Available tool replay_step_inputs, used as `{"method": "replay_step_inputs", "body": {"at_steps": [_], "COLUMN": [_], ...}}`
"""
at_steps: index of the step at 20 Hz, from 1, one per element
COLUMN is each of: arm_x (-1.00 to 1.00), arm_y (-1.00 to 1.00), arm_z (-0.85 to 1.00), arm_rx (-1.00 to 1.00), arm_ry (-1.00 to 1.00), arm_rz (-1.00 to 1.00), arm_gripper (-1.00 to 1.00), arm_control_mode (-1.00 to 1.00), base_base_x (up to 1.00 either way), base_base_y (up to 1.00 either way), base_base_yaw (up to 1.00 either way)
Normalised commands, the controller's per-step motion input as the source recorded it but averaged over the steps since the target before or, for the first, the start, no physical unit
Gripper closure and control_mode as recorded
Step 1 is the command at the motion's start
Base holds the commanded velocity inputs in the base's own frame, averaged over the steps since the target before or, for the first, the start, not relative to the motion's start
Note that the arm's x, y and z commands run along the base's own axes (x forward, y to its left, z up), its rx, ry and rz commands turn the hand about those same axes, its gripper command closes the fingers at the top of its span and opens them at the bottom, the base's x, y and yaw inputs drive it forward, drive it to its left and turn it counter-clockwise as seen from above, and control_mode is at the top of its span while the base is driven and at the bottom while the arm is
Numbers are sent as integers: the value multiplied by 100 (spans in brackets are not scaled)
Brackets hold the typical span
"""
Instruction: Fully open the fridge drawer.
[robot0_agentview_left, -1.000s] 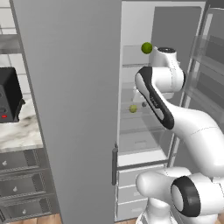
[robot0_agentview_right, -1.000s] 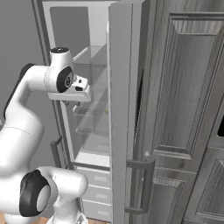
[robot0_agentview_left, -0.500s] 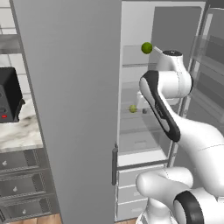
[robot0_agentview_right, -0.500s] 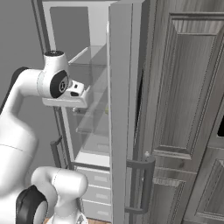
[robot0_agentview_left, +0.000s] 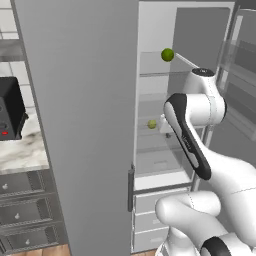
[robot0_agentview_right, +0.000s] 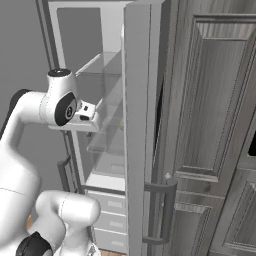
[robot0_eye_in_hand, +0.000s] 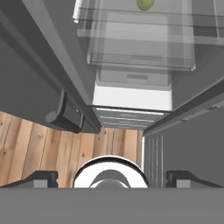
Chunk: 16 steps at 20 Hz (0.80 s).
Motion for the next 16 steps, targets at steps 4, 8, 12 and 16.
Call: {"method": "replay_step_inputs", "body": {"at_steps": [4,8,12,16], "arm_x": [0,0,0,0], "arm_y": [0,0,0,0], "arm_z": [0,0,0,0], "arm_rx": [0,0,0,0], "arm_ry": [0,0,0,0], "arm_rz": [0,0,0,0], "arm_gripper": [-100,-100,-100,-100], "arm_control_mode": [100,100,100,100], "base_base_x": [-22,-41,-69,-88], "base_base_y": [-37,-34,-14,-11], "base_base_yaw": [0,0,0,0]}}
